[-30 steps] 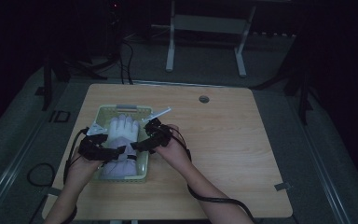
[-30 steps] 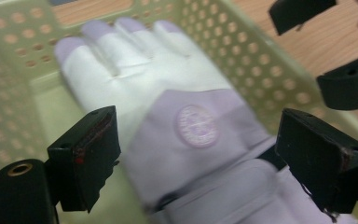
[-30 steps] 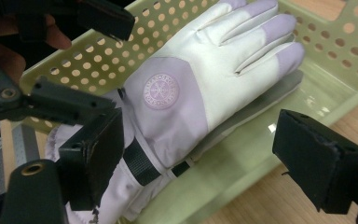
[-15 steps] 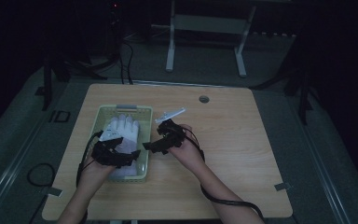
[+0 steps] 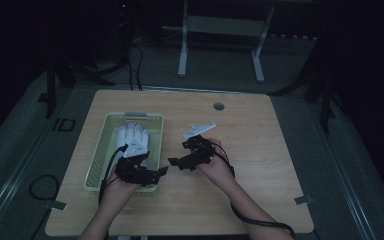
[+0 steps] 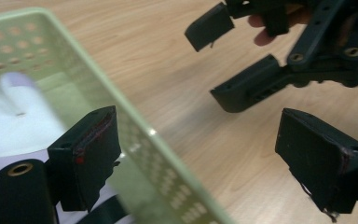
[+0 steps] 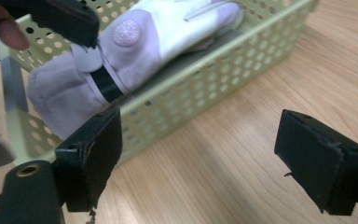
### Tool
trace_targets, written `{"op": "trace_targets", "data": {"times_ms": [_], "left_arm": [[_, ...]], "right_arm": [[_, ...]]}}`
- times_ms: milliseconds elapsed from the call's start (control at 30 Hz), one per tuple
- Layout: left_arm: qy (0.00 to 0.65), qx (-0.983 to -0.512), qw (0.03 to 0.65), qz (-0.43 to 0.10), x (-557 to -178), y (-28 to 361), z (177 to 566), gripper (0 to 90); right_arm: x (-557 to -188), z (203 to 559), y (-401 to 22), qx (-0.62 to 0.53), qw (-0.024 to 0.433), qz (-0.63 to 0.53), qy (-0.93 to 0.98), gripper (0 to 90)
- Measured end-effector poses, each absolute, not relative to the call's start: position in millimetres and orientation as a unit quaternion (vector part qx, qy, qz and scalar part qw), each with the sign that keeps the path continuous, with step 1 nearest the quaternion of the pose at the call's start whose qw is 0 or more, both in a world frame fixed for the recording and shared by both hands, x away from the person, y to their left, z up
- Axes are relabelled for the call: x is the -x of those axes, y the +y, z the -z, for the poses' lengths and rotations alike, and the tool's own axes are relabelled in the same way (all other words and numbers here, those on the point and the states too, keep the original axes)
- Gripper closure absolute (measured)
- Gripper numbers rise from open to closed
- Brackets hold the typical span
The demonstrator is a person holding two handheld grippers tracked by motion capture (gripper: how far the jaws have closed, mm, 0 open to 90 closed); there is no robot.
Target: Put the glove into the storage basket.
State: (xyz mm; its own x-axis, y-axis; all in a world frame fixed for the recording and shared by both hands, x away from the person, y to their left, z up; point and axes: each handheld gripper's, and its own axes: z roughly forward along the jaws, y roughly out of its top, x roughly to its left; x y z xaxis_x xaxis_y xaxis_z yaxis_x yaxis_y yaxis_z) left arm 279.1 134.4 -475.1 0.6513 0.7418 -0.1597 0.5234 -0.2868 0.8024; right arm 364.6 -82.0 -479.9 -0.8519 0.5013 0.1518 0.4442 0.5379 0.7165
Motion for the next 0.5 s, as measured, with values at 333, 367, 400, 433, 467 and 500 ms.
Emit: {"op": "trace_targets", "data": {"times_ms": [333,367,400,433,467,500], "left_arm": [[0.350,-0.807,0.467,-0.091,-269,97,477,14.2],[0.339,-0.810,0.470,-0.089,-267,92,477,14.2],[0.325,-0.818,0.466,-0.086,-265,86,477,14.2],[0.318,-0.822,0.466,-0.085,-264,83,477,14.2],[0.310,-0.824,0.466,-0.086,-261,78,478,14.2],[0.304,-0.827,0.465,-0.085,-260,76,479,14.2]], "right_arm": [[-356,490,-126,-0.279,0.063,-0.407,0.867,14.9],[-356,492,-131,-0.279,0.064,-0.407,0.867,14.9],[-355,493,-135,-0.281,0.064,-0.407,0.867,14.9],[-354,494,-141,-0.279,0.065,-0.414,0.864,14.9],[-353,495,-145,-0.277,0.065,-0.420,0.862,14.9],[-351,496,-150,-0.277,0.067,-0.425,0.859,14.8]]}}
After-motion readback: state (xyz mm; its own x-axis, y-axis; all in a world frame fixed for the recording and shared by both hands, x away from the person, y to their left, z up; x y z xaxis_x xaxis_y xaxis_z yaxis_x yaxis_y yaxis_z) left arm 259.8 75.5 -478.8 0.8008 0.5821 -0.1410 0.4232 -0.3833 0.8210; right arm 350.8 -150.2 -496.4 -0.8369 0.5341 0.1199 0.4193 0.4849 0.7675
